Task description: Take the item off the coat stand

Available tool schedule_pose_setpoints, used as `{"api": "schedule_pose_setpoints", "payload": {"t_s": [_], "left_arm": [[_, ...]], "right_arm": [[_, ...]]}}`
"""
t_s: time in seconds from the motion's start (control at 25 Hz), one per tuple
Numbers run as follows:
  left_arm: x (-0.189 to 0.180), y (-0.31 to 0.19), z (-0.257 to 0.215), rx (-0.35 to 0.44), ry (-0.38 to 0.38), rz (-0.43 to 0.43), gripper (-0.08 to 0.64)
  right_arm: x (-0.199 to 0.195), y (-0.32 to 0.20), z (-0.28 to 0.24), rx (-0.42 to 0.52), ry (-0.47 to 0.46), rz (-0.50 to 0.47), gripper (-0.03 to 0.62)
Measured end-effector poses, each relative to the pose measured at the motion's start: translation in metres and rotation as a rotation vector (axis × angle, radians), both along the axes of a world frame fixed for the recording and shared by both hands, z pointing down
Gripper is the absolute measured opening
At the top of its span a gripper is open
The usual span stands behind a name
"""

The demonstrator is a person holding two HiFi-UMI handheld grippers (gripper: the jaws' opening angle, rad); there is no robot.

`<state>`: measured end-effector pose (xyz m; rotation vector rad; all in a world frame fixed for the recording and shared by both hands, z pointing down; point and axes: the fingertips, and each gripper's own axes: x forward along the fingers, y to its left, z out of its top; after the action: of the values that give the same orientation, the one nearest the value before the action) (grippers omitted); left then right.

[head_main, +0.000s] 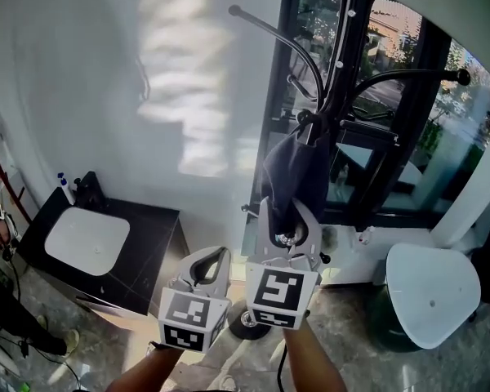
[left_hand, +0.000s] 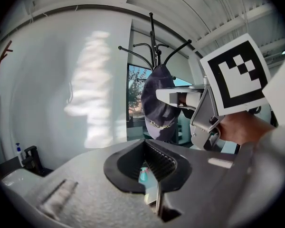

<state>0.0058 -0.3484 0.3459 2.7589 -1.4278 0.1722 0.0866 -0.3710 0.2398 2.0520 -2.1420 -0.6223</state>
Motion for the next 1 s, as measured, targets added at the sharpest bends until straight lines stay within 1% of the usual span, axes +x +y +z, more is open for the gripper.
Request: {"api": "schedule_pose_setpoints", "payload": {"t_s": [0.04,0.12,0.28,0.44,0.64,0.84,1.0], "left_arm": [[-0.001,-0.001,-0.001,0.002,-0.002,0.011,-0.005],[-0.003,-0.003,-0.003,0.009,-0.007,0.034,-0.003],[-0.007,-0.004,-0.004,0.016,-0.012,0.080,-0.003],[-0.012,-0.006,-0.002,0.016,-0.011,0.122,-0.003],[-0.015,-0.006,-0.005,0.018,0.008,0.170,-0.003],[-0.018,-0.003,-0.004,0.011,0.018,0.195,-0.003],[-0.021,-0.002,-0.006,0.012,0.031,0.204,-0.003]], "right_arm": [[0.001,0.000,0.000,0.003,0.005,0.016,0.107],[0.003,0.003,-0.004,0.015,0.012,0.039,0.057],[0.003,0.014,-0.018,0.064,0.030,0.084,0.035],[-0.005,0.024,-0.035,0.109,0.053,0.135,0.029],[-0.015,0.032,-0.052,0.157,0.114,0.184,0.028],[-0.027,0.042,-0.066,0.201,0.179,0.213,0.028],[-0.040,0.050,-0.075,0.225,0.220,0.209,0.028]]}}
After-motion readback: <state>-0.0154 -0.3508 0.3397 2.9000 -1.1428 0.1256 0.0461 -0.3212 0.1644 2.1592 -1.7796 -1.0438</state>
